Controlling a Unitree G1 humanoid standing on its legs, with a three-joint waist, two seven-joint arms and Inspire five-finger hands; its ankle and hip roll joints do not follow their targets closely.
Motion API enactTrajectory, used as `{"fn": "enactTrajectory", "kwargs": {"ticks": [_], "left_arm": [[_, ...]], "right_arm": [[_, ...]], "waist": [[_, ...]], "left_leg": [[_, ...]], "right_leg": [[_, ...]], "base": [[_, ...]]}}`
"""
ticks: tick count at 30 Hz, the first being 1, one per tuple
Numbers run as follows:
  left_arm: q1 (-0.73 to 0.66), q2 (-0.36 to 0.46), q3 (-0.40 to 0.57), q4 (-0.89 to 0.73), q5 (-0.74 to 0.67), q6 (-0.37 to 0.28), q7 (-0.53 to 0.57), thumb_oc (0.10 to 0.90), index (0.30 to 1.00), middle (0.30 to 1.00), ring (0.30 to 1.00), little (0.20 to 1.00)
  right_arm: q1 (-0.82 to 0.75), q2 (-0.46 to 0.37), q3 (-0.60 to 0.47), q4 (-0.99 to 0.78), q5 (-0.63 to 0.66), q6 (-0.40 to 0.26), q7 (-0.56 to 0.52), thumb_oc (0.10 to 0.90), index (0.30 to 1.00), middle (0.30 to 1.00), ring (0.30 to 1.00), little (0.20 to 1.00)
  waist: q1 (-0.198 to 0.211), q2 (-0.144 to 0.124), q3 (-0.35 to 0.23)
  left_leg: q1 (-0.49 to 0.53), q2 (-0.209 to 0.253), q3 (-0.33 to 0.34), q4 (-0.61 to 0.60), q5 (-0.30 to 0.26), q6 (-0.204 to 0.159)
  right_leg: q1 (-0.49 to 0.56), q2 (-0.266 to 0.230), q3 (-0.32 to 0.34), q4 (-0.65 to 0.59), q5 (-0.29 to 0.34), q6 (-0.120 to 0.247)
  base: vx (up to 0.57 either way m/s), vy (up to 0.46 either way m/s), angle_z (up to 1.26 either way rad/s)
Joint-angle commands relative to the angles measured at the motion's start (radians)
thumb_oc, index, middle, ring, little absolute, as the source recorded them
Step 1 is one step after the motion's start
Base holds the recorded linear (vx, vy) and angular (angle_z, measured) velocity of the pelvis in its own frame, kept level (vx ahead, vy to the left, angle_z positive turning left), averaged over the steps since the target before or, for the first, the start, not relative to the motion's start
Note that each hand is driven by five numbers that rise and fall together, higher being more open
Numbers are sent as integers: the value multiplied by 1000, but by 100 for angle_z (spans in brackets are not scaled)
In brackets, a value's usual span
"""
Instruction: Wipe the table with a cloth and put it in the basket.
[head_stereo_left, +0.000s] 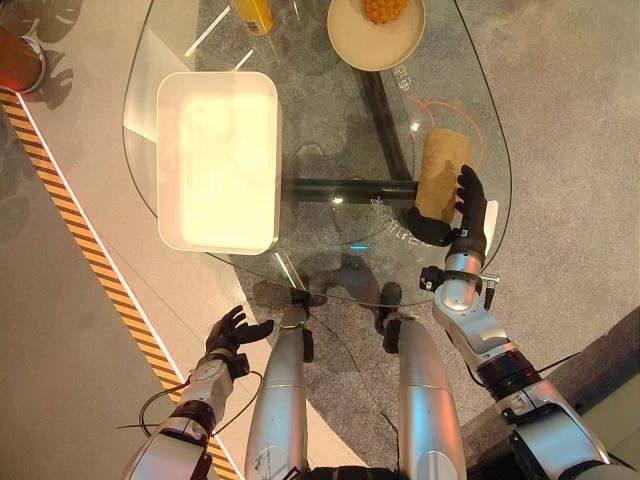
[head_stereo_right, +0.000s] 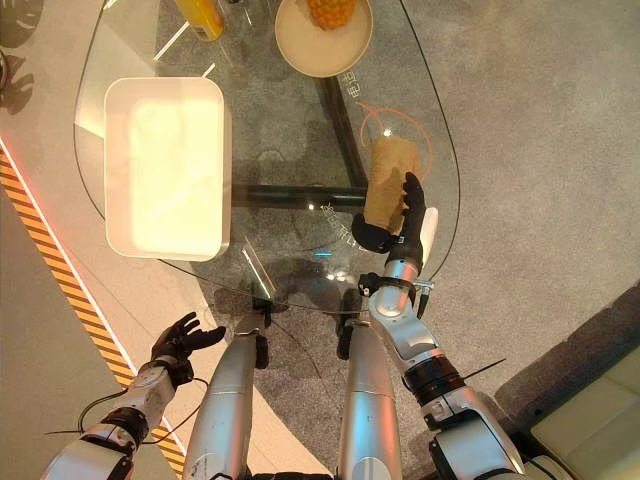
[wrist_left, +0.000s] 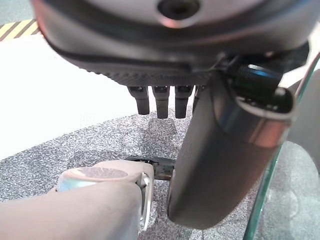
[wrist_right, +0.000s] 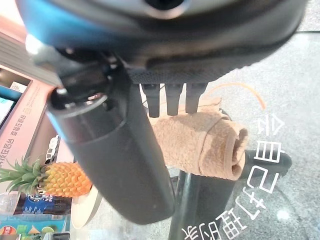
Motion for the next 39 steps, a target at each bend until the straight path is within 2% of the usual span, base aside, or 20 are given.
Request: {"fn": "enactTrajectory", "kwargs": {"ticks": [1, 11, 23, 39], "left_arm": [[69, -13, 25, 10, -15, -15, 32, 800, 900, 900, 900, 900], [42, -16, 2, 56, -22, -19, 13, 800, 900, 900, 900, 900], [14, -21, -27, 82, -21, -11, 3, 800, 900, 900, 900, 900], [-4, -31, -56, 82, -24, -5, -1, 800, 900, 900, 900, 900]], "right_arm": [[-16, -10, 29, -97, -45, -19, -23, 800, 900, 900, 900, 900], [-122, -34, 41, 62, 17, 30, -61, 800, 900, 900, 900, 900], [-245, -35, 58, 206, 9, 89, -115, 800, 900, 900, 900, 900], [-349, -42, 92, 355, 19, 147, -123, 800, 900, 900, 900, 900]], "waist": [[-22, 1, -21], [-7, 21, -21], [19, 36, -21], [41, 56, -21]], "left_leg": [[0, -53, 55, 120, -110, 48], [7, -57, 56, 131, -115, 48], [8, -65, 46, 132, -112, 54], [6, -72, 44, 131, -113, 59]], "right_leg": [[38, 46, 24, -145, 90, 11], [40, 36, 19, -131, 87, 8], [35, 33, 8, -115, 87, 8], [26, 26, 2, -107, 88, 8]], "base": [[0, 0, 0], [0, 0, 0], [0, 0, 0], [0, 0, 0]]}}
